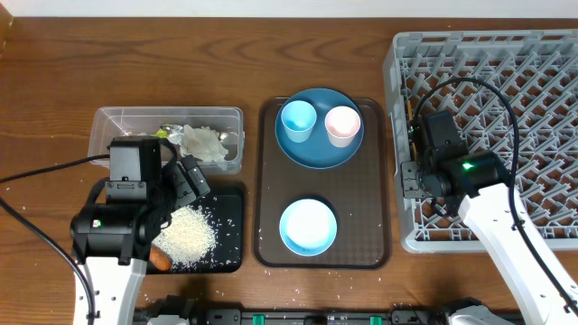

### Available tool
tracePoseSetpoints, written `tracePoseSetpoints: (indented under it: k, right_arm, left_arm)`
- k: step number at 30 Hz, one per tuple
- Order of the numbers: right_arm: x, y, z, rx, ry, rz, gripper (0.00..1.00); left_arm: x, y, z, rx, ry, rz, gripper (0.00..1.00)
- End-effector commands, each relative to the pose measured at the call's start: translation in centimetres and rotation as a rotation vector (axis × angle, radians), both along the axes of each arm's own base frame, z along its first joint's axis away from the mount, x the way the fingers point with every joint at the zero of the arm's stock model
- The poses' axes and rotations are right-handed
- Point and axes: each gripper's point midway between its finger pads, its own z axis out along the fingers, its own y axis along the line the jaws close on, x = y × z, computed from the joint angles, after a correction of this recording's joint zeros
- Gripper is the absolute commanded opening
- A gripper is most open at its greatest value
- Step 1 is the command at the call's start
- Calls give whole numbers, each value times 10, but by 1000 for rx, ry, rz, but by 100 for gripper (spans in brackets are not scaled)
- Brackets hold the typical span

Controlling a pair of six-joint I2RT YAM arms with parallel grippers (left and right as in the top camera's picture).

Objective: Sort waste into correct bins and load items into the dishwasher rack
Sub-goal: 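Release the chopstick in the rack and withdraw the right gripper, then move the right gripper down to the white bowl on the brown tray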

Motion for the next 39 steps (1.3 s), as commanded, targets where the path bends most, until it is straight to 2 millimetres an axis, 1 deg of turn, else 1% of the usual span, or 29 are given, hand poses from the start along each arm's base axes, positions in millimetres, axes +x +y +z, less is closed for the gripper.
tracePoseSetpoints:
  k: [1,3,6,10,14,15,17,19,22,25,29,34,39]
  right_arm:
    - [-1,-3,-3,-10,8,-7,30]
    - [-2,0,-3,10,15,-1,29]
    - [-5,15,-5,91,39,25,31]
    - [-12,42,-6,243,80,69,31]
    - [-15,70,0,420,105,44,29]
    - [-16,77,3,468,113,38,27]
    - [-17,89,8,551,131,18,20]
    - [-19,99,11,606,149,-11,18]
    - [-22,113,13,624,152,-3,18]
    - [-24,135,17,634,128,78,18]
    - [-26,161,21,610,74,120,18]
    - [-32,185,14,559,32,66,18]
    - [-43,226,4,546,9,167,19]
  left_arm:
    - [1,0,4,-1,-8,-5,100]
    - [1,0,4,-1,-8,-5,100]
    - [1,0,4,-1,-8,-5,100]
    - [1,0,4,-1,-8,-5,100]
    - [1,0,4,-1,-8,-5,100]
    - [1,0,4,-1,-8,-5,100]
    - [1,0,4,-1,-8,-5,100]
    - [1,0,4,-1,-8,-5,100]
    - [1,0,4,-1,-8,-5,100]
    - [1,0,4,-1,-8,-5,100]
    - [1,0,4,-1,-8,-5,100]
    - [1,0,4,-1,-8,-5,100]
    - [1,0,4,-1,-8,-5,100]
